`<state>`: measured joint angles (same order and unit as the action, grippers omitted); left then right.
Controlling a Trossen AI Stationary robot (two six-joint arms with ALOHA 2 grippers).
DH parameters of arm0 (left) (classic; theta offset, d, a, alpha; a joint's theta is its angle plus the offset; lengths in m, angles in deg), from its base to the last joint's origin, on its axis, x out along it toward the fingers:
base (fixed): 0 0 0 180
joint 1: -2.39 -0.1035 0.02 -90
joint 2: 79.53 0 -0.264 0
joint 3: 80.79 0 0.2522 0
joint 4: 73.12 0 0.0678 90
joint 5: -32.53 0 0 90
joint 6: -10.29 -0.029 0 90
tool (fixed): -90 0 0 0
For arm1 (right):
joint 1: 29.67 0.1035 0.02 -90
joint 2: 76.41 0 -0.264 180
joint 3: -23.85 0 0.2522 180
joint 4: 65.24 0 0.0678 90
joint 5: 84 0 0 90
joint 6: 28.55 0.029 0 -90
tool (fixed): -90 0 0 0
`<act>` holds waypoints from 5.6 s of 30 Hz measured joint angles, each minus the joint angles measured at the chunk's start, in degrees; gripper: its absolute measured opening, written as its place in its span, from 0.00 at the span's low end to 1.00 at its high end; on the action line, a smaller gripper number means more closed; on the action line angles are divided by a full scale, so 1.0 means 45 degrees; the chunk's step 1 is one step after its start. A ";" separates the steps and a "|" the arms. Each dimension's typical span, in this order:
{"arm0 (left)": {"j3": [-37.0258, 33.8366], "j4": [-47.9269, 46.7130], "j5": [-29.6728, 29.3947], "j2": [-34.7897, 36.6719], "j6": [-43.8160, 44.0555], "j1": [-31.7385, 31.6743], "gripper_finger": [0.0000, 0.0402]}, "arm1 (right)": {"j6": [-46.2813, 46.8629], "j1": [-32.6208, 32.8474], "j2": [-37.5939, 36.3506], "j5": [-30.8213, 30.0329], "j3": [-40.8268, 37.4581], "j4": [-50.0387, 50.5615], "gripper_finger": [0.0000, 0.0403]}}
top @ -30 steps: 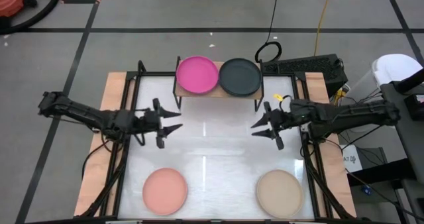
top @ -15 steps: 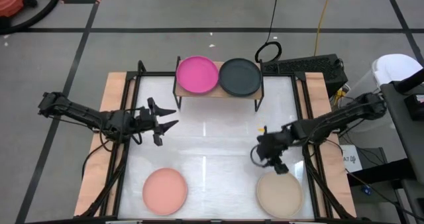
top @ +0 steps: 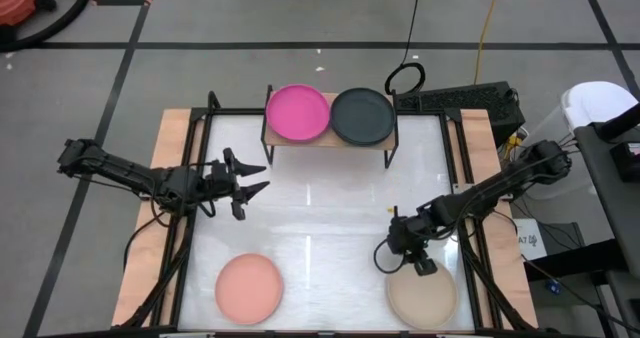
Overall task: Place and stack plates onto a shelf
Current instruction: Stack the dark white plate on the pink plate, then stack the light pink plate on the dark white plate
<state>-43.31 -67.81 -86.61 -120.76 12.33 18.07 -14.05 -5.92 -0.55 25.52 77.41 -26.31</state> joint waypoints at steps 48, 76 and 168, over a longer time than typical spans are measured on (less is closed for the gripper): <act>0.0000 0.0009 -0.0025 -0.0005 -0.0345 -0.0651 0.50 | -0.4424 -1.0509 -0.0773 -0.0877 0.4404 -1.0744 0.00; 0.0000 -0.0204 0.0080 -0.0002 -0.0325 -0.0646 0.50 | -0.3356 -1.3512 0.6475 -0.0661 0.9834 -0.8002 0.03; 0.7961 -1.3516 0.7378 -1.2627 0.4609 0.2263 0.28 | -0.0774 -0.7004 -0.7393 -0.0644 -0.5898 -1.4384 0.26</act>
<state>-7.48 -128.63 -53.41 -177.58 33.07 28.25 -17.53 -37.44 -33.82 22.62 50.87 -91.04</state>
